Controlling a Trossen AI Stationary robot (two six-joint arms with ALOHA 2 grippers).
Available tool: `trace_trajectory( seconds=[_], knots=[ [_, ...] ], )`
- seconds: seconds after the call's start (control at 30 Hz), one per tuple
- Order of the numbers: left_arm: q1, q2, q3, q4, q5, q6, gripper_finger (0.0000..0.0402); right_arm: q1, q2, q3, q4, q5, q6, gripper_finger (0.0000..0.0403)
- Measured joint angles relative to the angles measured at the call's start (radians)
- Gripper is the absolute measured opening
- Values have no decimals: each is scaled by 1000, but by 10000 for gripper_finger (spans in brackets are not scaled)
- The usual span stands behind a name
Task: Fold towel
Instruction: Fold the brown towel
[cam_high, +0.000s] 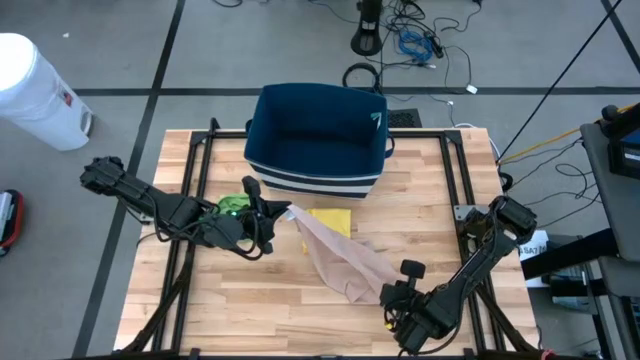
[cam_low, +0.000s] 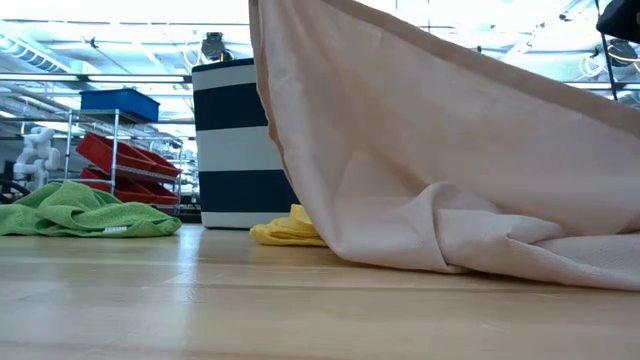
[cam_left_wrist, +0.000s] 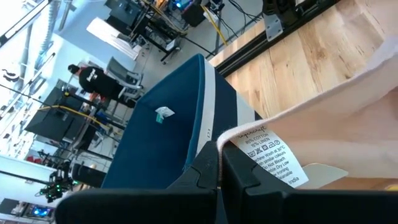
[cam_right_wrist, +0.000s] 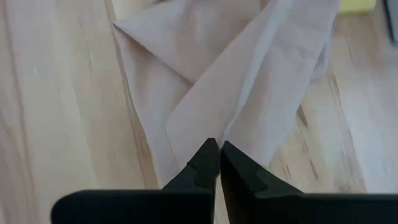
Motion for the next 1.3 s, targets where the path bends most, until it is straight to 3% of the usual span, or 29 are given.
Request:
trace_trajectory(
  seconds=[0.5,0.8,1.07,1.3],
  knots=[
    [-47,0,0,1,-1,82,0,32,-29,0,3,111,-102,0],
    [-183,-4,0,30,-70,270,0,110,-150,42,3,402,-248,0],
    [-337,-69,-1,282,-90,481,0,175,-274,159,61,632,-600,0],
    [-514,-153,0,569,-44,705,0,230,-386,243,337,665,-1114,0]
  ],
)
